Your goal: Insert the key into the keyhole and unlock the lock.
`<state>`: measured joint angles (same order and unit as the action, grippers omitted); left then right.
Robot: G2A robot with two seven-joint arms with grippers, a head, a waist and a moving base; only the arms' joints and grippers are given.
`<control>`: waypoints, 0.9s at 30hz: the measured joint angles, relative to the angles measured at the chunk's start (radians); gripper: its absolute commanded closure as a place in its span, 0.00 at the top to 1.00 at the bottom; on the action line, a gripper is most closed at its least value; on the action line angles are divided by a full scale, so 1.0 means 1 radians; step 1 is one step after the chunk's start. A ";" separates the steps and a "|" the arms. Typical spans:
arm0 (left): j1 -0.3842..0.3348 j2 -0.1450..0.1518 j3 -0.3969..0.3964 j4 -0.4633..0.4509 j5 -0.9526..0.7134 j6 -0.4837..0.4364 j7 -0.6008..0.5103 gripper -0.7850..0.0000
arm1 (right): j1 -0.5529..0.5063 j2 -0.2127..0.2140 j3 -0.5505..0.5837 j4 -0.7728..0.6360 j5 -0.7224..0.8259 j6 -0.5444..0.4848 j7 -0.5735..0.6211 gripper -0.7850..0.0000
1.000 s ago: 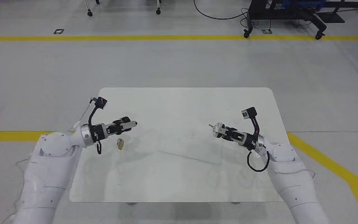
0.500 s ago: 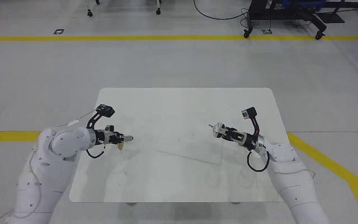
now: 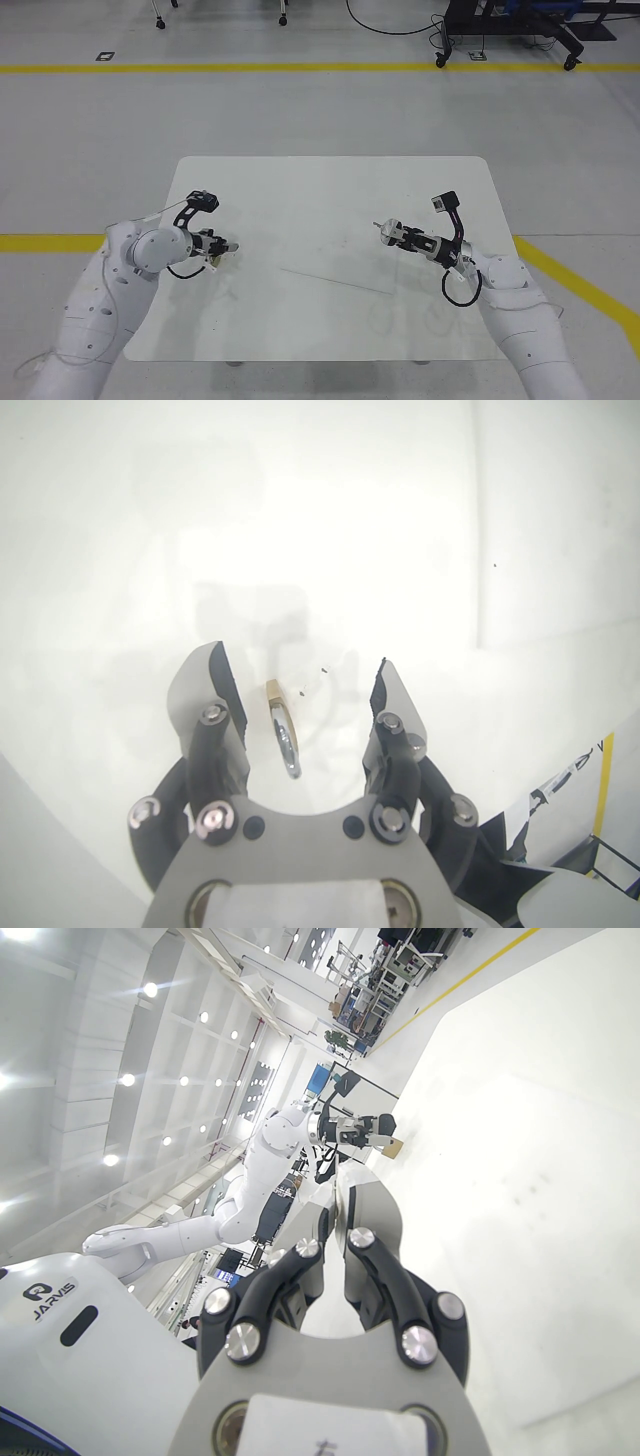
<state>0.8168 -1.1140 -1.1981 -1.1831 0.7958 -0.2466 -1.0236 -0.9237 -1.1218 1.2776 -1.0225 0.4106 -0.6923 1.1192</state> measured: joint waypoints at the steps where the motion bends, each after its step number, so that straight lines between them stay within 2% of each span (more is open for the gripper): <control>1: 0.011 0.003 -0.004 -0.012 0.011 0.010 -0.002 0.65 | 0.000 0.000 0.000 0.000 0.000 0.000 0.000 0.00; 8: 0.063 0.020 -0.047 -0.081 0.025 0.038 -0.033 0.42 | 0.000 0.000 0.000 0.000 0.000 0.000 0.000 0.00; 15: 0.122 0.032 -0.066 -0.148 0.050 0.057 -0.048 0.41 | 0.000 0.000 0.000 0.000 0.000 0.000 0.000 0.00; 17: 0.121 0.031 -0.055 -0.143 0.049 0.056 -0.056 0.41 | 0.000 0.000 0.000 0.000 0.000 0.000 0.000 0.00; 23: 0.074 0.024 -0.021 -0.106 0.036 0.060 -0.067 0.31 | 0.000 0.000 0.000 0.000 0.000 0.000 0.000 0.00; 27: 0.069 0.025 -0.024 -0.104 0.027 0.060 -0.065 0.29 | 0.000 0.000 0.000 0.000 0.000 0.000 0.000 0.00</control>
<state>0.8860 -1.0893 -1.2217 -1.2871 0.8231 -0.1866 -1.0882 -0.9237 -1.1218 1.2776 -1.0225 0.4106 -0.6923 1.1192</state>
